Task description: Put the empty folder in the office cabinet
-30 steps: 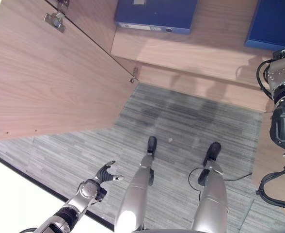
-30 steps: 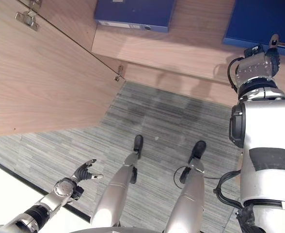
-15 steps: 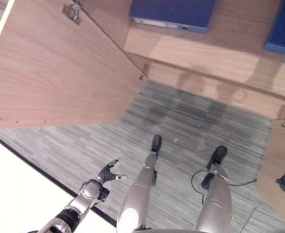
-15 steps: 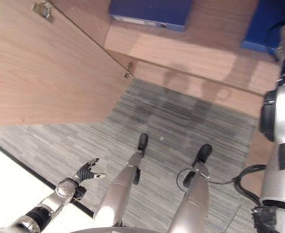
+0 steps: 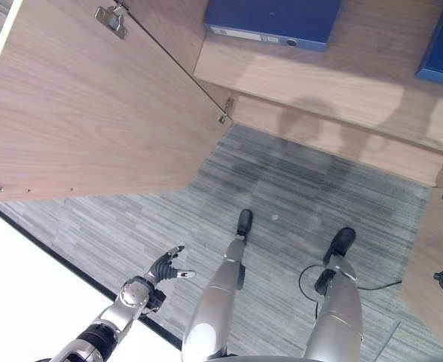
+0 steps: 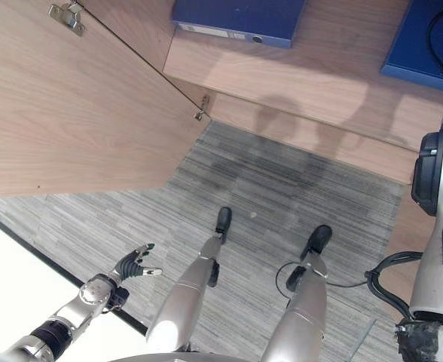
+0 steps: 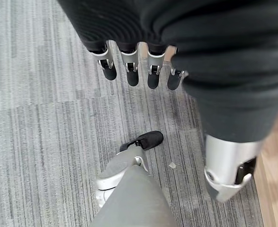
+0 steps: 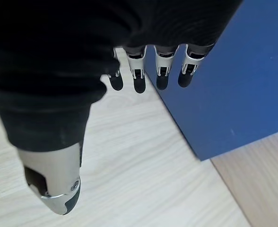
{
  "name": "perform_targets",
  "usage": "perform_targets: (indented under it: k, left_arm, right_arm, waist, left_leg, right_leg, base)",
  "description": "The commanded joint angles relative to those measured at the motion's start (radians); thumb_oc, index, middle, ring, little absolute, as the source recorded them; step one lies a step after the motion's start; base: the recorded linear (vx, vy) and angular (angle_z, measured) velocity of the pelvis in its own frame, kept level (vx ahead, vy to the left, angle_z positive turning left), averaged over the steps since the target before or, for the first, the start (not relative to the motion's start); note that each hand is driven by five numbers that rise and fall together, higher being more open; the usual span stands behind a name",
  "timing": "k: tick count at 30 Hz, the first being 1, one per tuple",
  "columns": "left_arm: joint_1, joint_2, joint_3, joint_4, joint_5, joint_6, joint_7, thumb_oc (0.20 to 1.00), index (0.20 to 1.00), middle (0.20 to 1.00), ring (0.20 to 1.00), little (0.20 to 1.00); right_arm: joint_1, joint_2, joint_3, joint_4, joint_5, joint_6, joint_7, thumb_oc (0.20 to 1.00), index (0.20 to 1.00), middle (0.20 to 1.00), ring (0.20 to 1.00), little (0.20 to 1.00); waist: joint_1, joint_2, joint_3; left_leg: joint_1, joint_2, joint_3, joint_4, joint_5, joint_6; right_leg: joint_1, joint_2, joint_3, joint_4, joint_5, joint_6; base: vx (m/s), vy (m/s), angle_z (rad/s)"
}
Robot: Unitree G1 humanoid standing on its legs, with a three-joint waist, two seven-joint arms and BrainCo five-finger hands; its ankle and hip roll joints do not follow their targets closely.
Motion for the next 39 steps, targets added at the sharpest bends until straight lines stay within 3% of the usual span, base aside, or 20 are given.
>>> perform_targets:
  k: [1,6,8,9,10,11,12,15,22,23,29,32,39]
  left_arm:
    - [0.007,0.057,0.023,-0.006,-0.023,-0.008,-0.003,1.0,1.0,1.0,1.0,1.0]
    - [0.007,0.052,0.034,-0.003,-0.025,-0.006,-0.006,1.0,1.0,1.0,1.0,1.0]
    - [0.009,0.041,0.044,0.006,-0.02,-0.007,-0.003,1.0,1.0,1.0,1.0,1.0]
    - [0.007,0.034,0.048,0.012,-0.016,-0.005,-0.001,1.0,1.0,1.0,1.0,1.0]
    - [0.006,0.005,0.07,0.027,-0.013,0.0,0.004,1.0,1.0,1.0,1.0,1.0]
    - [0.01,0.009,0.07,0.029,-0.012,-0.001,0.004,1.0,1.0,1.0,1.0,1.0]
    - [0.007,-0.01,0.087,0.039,-0.005,0.0,0.012,1.0,1.0,1.0,1.0,1.0]
    - [0.012,-0.034,0.114,0.05,0.001,0.0,0.024,1.0,1.0,1.0,1.0,1.0]
    - [0.018,-0.083,0.154,0.114,0.045,-0.008,0.026,1.0,1.0,1.0,1.0,1.0]
    - [0.032,-0.097,0.166,0.126,0.062,-0.015,0.023,1.0,1.0,1.0,1.0,1.0]
    - [0.057,-0.1,0.166,0.125,0.089,-0.023,0.016,1.0,1.0,1.0,1.0,1.0]
    - [0.069,-0.092,0.17,0.114,0.08,-0.028,0.014,1.0,1.0,1.0,1.0,1.0]
    - [0.076,-0.073,0.159,0.096,0.072,-0.041,0.005,1.0,1.0,1.0,1.0,1.0]
  right_arm:
    - [0.032,-0.078,0.052,-0.117,0.03,-0.086,0.026,1.0,1.0,1.0,1.0,1.0]
    - [0.117,-0.042,-0.008,-0.19,0.051,-0.136,0.031,1.0,1.0,1.0,1.0,1.0]
    - [0.194,-0.005,-0.065,-0.26,0.059,-0.181,0.025,1.0,1.0,1.0,1.0,1.0]
    - [0.235,0.017,-0.095,-0.303,0.057,-0.196,0.019,1.0,1.0,1.0,1.0,1.0]
    - [0.318,0.057,-0.138,-0.425,0.024,-0.247,0.013,1.0,1.0,1.0,1.0,1.0]
    - [0.338,0.063,-0.151,-0.445,0.013,-0.249,0.0,1.0,1.0,1.0,1.0,1.0]
    - [0.43,0.103,-0.204,-0.573,-0.051,-0.293,-0.025,1.0,1.0,1.0,1.0,1.0]
    - [0.577,0.161,-0.275,-0.746,-0.184,-0.318,-0.074,1.0,1.0,1.0,1.0,1.0]
    - [0.857,0.261,-0.36,-0.992,-0.467,-0.304,-0.101,1.0,1.0,1.0,1.0,1.0]
    - [0.945,0.295,-0.37,-1.033,-0.577,-0.278,-0.105,0.2,0.2,0.2,0.2,0.2]
    - [1.027,0.325,-0.342,-1.028,-0.709,-0.217,-0.103,0.2,0.2,0.2,0.2,0.2]
    - [1.021,0.286,-0.306,-0.97,-0.822,-0.146,-0.116,0.2,0.2,0.2,0.2,0.2]
    - [0.956,0.188,-0.224,-0.845,-0.963,-0.068,-0.128,0.2,0.2,0.2,0.2,0.2]
  waist:
    - [0.014,0.023,0.049]
    - [0.003,0.018,0.063]
    - [-0.005,0.015,0.08]
    - [-0.014,0.009,0.076]
    - [-0.028,0.006,0.096]
    - [-0.028,0.003,0.095]
    - [-0.042,-0.003,0.104]
    - [-0.062,-0.016,0.114]
    - [-0.1,-0.04,0.115]
    - [-0.111,-0.049,0.109]
    - [-0.123,-0.064,0.099]
    - [-0.122,-0.073,0.092]
    - [-0.115,-0.091,0.091]
  left_leg:
    - [0.069,0.012,-0.053,-0.031,-0.161,-0.009]
    - [0.071,0.014,-0.051,-0.02,-0.163,-0.011]
    - [0.064,0.015,-0.047,-0.011,-0.141,-0.009]
    - [0.077,0.018,-0.049,-0.017,-0.161,-0.01]
    - [0.071,0.02,-0.044,-0.011,-0.139,-0.009]
    - [0.073,0.02,-0.045,-0.012,-0.137,-0.009]
    - [0.079,0.023,-0.048,-0.013,-0.135,-0.01]
    - [0.099,0.026,-0.05,-0.02,-0.131,-0.01]
    - [0.158,0.026,-0.047,-0.075,-0.105,-0.017]
    - [0.187,0.033,-0.037,-0.102,-0.096,-0.02]
    - [0.218,0.04,-0.021,-0.11,-0.097,-0.022]
    - [0.234,0.044,-0.013,-0.111,-0.096,-0.025]
    - [0.244,0.047,-0.011,-0.104,-0.095,-0.025]
  right_leg:
    - [0.09,0.018,0.032,0.112,-0.24,0.087]
    - [0.101,0.022,0.03,0.108,-0.235,0.087]
    - [0.1,0.025,0.019,0.098,-0.197,0.08]
    - [0.113,0.03,0.03,0.096,-0.222,0.088]
    - [0.114,0.033,0.019,0.083,-0.188,0.079]
    - [0.118,0.034,0.018,0.08,-0.185,0.079]
    - [0.132,0.039,0.017,0.066,-0.176,0.079]
    - [0.16,0.043,0.011,0.042,-0.163,0.077]
    - [0.23,0.047,0.004,-0.029,-0.131,0.081]
    - [0.255,0.049,0.005,-0.063,-0.113,0.085]
    - [0.288,0.049,0.01,-0.102,-0.084,0.092]
    - [0.313,0.045,0.009,-0.127,-0.067,0.097]
    - [0.339,0.038,0.006,-0.141,-0.053,0.102]
  base:
    - [0.0,0.0,0.0]
    - [-0.01,0.005,0.0]
    - [-0.08,0.036,0.0]
    - [-0.11,0.042,-0.03]
    - [-0.03,0.023,-0.03]
    - [-0.15,0.037,-0.05]
    - [-0.04,0.004,-0.02]
    - [-0.04,0.003,-0.06]
    - [-0.03,0.009,-0.09]
    - [-0.05,0.06,-0.09]
    - [-0.02,0.039,-0.12]
    - [-0.02,0.022,-0.02]
    - [0.0,0.0,0.0]
